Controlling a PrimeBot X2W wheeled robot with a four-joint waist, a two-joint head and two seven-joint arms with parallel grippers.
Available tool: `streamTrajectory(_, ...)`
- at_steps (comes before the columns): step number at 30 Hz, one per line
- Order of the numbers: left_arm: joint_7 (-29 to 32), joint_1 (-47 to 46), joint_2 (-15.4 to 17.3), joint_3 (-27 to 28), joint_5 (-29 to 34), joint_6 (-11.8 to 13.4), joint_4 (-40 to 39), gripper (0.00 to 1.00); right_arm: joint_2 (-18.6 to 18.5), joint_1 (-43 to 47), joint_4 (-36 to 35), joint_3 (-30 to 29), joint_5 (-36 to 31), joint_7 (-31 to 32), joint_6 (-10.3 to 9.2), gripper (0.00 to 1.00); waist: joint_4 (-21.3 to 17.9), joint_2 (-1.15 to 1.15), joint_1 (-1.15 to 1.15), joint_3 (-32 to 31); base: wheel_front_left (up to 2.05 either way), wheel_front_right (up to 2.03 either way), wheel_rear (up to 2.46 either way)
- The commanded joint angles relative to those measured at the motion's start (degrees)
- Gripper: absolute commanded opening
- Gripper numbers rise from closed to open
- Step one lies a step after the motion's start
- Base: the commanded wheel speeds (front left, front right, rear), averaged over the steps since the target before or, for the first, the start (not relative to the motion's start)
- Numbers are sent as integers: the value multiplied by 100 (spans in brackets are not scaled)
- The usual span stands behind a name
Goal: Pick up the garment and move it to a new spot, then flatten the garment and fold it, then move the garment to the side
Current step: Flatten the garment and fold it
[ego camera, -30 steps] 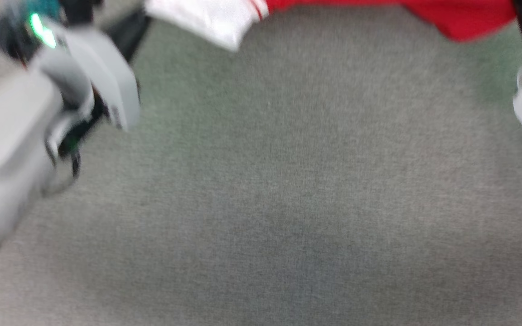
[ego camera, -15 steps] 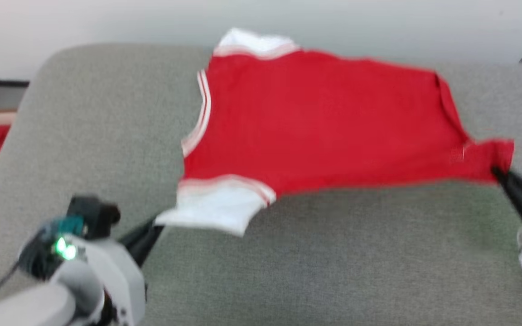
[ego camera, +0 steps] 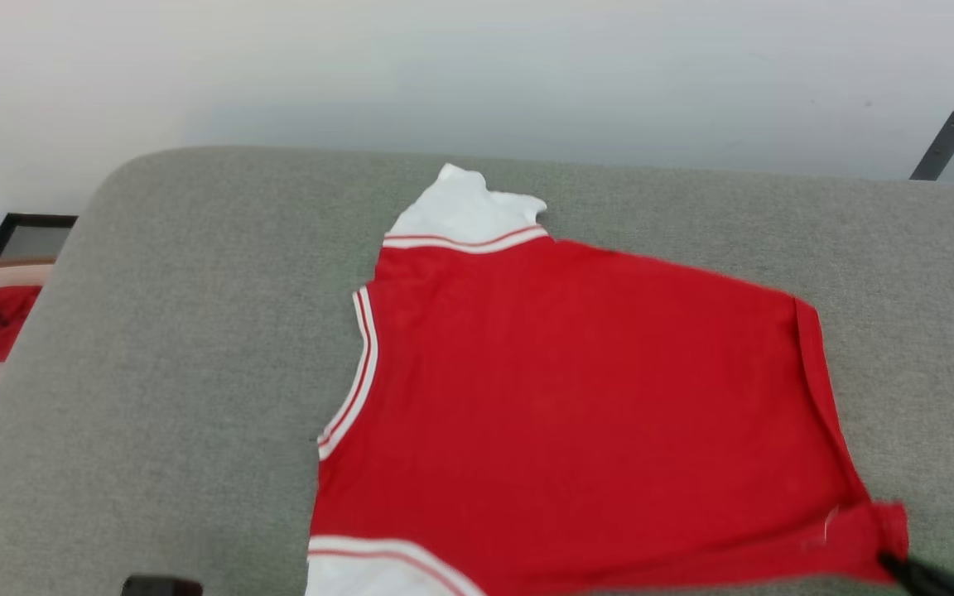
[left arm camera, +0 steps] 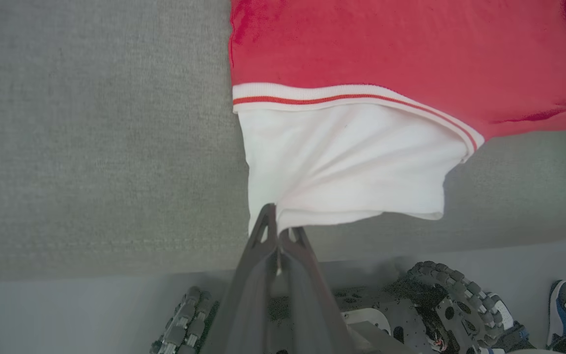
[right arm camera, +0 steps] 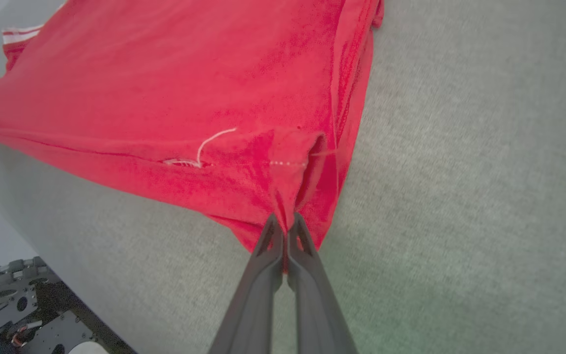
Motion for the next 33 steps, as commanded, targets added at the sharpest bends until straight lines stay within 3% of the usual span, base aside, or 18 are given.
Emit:
streamTrajectory(1, -48, 178, 58, 26, -159, 114, -18, 0, -40, 224, -57, -54, 99, 90, -6, 0, 31, 0, 0, -5, 0, 0, 0)
streamTrajectory(8, -204, 664, 68, 47, -664, 157, -96, 0, -63, 753, -335, -228, 248, 508, -6, 0, 57, 0, 0, 2, 0, 0, 0)
streamTrajectory(18, -307, 469, 258, 183, -466, 214, -207, 0, 89, 889, -636, -661, 217, 843, -6, 0, -4, 0, 0, 80, 0, 0, 0)
streamTrajectory(26, -116, -251, 616, 364, 262, 383, -400, 0, 318, 658, -948, -1129, 15, 1157, -6, 0, -70, 0, 0, 202, 0, 0, 0)
streamTrajectory(33, 580, -1272, 528, 394, 1099, 34, 1, 0, 621, 71, -983, -1286, -331, 1680, -6, 0, -211, 0, 0, 383, 0, 0, 0)
